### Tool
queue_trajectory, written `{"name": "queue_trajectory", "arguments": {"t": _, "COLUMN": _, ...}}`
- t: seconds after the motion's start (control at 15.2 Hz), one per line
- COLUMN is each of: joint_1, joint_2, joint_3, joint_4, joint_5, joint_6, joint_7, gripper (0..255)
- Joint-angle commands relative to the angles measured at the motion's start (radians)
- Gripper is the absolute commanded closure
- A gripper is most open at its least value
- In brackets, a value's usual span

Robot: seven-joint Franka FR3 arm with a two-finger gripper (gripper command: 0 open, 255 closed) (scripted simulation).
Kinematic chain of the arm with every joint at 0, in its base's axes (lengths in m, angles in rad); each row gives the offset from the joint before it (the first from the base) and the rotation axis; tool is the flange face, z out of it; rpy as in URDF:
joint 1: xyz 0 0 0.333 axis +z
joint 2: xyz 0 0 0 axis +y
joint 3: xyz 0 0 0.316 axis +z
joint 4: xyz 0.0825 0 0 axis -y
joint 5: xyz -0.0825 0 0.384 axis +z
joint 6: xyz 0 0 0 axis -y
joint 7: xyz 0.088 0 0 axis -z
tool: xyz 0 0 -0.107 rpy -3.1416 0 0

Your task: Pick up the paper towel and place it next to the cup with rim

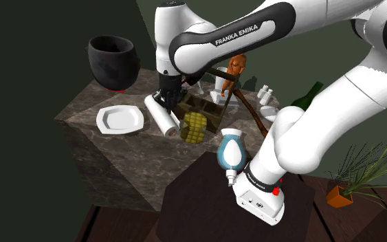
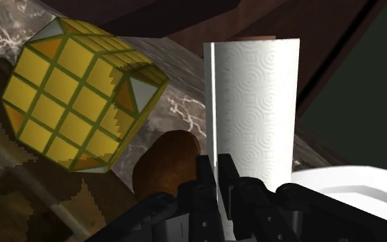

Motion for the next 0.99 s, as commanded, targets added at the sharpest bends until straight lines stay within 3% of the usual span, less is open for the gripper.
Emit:
{"name": "queue_trajectory", "arguments": {"t": 0.0, "joint_1": 0.0, "joint_2": -0.016, "joint_3": 0.0, "joint_4": 0.016, "joint_5": 0.002, "joint_6": -0.032, "joint_7": -0.004, "gripper": 255}}
{"name": "queue_trajectory", "arguments": {"t": 0.92, "joint_1": 0.003, "joint_2": -0.082, "joint_3": 0.0, "joint_4": 0.15, "joint_5": 0.012, "joint_6": -0.232, "joint_7": -0.023, "gripper": 255}}
